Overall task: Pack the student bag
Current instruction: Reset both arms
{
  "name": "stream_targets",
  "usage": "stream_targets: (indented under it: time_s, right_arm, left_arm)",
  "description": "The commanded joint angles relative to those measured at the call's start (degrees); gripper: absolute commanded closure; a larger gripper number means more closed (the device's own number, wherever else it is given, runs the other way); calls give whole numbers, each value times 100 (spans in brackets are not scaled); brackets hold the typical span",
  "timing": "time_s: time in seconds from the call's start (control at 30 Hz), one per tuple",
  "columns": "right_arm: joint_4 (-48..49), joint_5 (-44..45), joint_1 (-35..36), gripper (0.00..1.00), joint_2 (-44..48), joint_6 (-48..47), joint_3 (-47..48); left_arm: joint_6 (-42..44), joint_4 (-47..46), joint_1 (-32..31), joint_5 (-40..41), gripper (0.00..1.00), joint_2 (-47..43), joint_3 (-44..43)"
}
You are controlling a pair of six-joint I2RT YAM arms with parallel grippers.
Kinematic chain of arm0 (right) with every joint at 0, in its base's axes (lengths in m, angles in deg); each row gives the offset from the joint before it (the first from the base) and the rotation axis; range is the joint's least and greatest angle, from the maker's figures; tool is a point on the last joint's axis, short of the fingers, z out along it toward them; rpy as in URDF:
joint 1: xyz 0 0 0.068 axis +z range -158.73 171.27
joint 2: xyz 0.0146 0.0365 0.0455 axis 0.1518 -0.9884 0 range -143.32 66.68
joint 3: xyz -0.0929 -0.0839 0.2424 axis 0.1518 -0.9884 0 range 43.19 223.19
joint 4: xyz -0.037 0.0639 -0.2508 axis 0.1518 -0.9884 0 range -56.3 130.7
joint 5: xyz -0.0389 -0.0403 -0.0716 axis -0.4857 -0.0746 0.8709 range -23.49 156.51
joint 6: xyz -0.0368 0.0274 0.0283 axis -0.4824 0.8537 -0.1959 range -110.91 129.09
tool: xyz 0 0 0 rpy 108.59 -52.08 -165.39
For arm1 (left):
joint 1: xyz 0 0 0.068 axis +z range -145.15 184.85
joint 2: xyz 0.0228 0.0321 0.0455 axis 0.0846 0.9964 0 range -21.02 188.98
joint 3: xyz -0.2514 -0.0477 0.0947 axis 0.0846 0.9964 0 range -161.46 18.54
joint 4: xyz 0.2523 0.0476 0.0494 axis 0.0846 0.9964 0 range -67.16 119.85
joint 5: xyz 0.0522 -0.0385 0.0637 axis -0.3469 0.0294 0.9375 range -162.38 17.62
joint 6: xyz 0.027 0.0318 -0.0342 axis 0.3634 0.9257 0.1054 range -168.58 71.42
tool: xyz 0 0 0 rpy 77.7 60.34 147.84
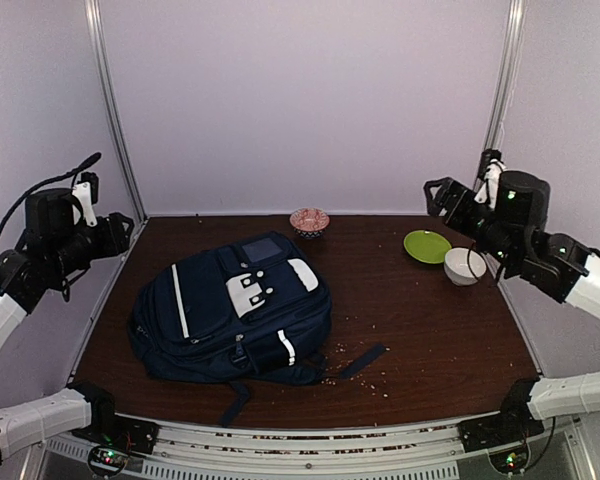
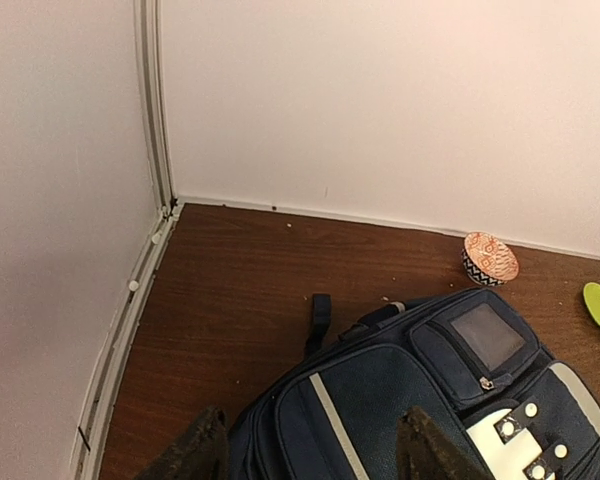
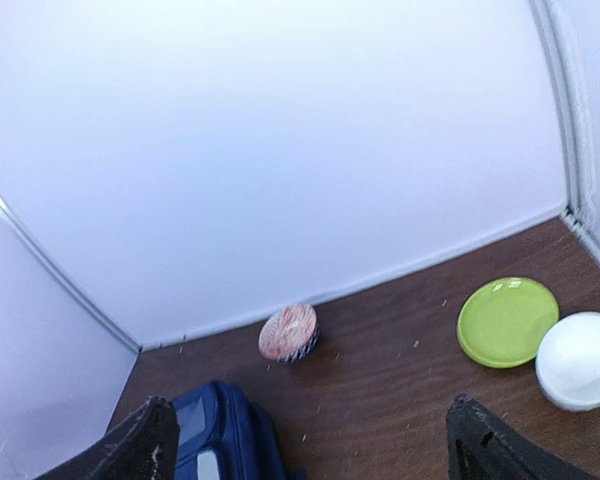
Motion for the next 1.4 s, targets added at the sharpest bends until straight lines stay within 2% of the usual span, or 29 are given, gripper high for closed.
stream_targets:
  time_s: [0.0, 0.1, 0.17, 0.3, 0.47, 0.6, 0.7, 0.87, 1.03, 1.37]
  right_arm:
    - [-134, 542, -500, 3, 622, -563, -40]
    - [-20, 480, -537, 1, 1122, -1289, -700]
    - [47, 527, -533, 1, 1422, -1437, -1172]
    - [235, 1141, -542, 0, 1814, -1368, -2028]
    - [722, 1461, -538, 4, 2053, -1495, -2473]
    - [919, 1286, -539, 0, 2088, -1486, -2492]
    - [850, 1458, -538, 1, 2025, -1372, -2446]
    - [211, 2015, -563, 1, 1637, -857, -2029]
    - [351, 1807, -598, 0, 1679, -745, -2060]
    - [191, 2122, -722, 0, 1613, -537, -1980]
  left_arm:
    - [458, -515, -19, -240, 2, -6, 231]
    - [622, -756, -20, -804, 2, -146, 574]
    - [632, -867, -17, -914, 2, -249, 661]
    - [609, -930, -13, -638, 2, -390, 752]
    - [306, -1053, -21, -327, 2, -361, 873]
    - [194, -995, -13, -85, 2, -292, 828]
    - [149, -1013, -16, -43, 2, -314, 848]
    - [106, -1023, -19, -29, 2, -271, 830]
    - [101, -1066, -16, -32, 2, -396, 899]
    - [120, -1133, -21, -8, 2, -438, 959]
